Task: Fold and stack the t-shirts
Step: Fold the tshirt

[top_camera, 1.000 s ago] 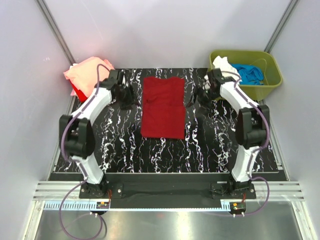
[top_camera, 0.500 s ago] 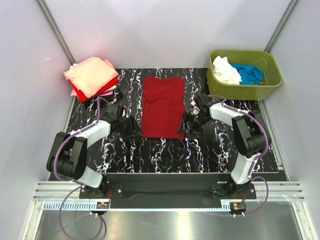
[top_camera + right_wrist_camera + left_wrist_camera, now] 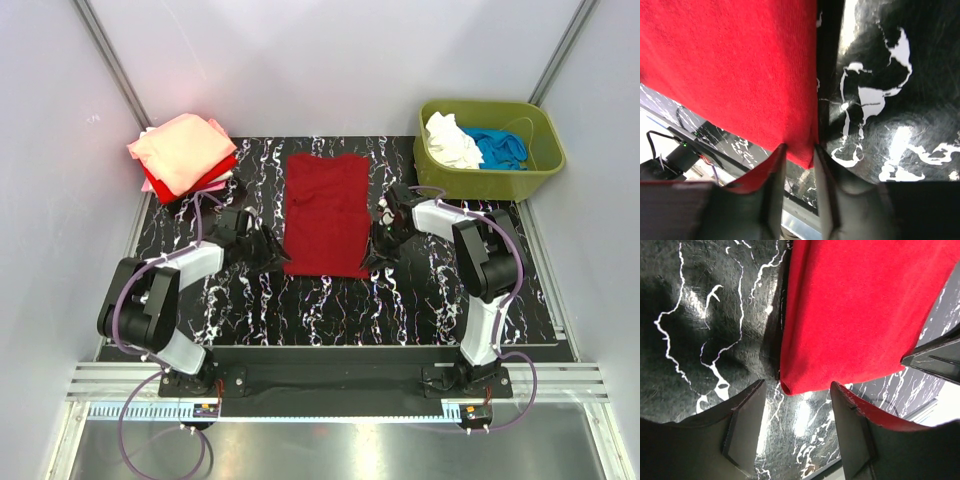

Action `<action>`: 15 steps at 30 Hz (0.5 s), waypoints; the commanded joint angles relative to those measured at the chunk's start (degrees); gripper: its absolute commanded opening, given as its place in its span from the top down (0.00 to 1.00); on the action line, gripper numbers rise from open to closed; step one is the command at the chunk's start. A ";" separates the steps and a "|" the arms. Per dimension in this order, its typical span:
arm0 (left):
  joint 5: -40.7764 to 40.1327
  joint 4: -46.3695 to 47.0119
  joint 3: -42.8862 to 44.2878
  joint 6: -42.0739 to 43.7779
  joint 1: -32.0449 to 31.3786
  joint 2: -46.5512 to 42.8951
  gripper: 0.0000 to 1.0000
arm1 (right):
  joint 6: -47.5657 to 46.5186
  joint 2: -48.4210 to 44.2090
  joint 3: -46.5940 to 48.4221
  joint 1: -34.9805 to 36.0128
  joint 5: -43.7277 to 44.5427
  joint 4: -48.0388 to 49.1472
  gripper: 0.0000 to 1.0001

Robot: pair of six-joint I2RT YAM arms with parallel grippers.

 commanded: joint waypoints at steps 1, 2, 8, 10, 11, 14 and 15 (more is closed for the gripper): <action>0.87 4.51 -0.53 -0.36 -0.71 1.55 0.43 | -1.13 0.58 2.57 -0.01 1.22 -1.01 0.67; 0.78 4.77 -0.62 -0.45 -1.06 1.90 0.45 | -1.39 0.67 2.58 -0.01 1.13 -1.09 0.71; 0.34 7.15 -1.68 -1.24 -2.55 3.31 0.58 | -1.92 0.58 2.31 -0.01 0.60 -0.74 0.83; 0.34 7.59 -1.42 -1.42 -2.90 4.45 0.67 | -2.09 0.23 2.05 -0.01 0.34 -0.39 1.00; 0.43 7.50 -1.15 -1.42 -3.17 5.06 0.70 | -2.18 -0.21 1.61 -0.01 0.17 0.13 1.00; 0.17 6.45 0.34 -1.16 -3.96 4.98 0.87 | -2.45 -1.26 -0.14 -0.54 -0.97 1.89 1.00; -0.27 6.01 0.69 -0.98 -4.22 4.72 0.93 | -2.36 -1.53 -0.58 -0.80 -1.41 2.24 1.00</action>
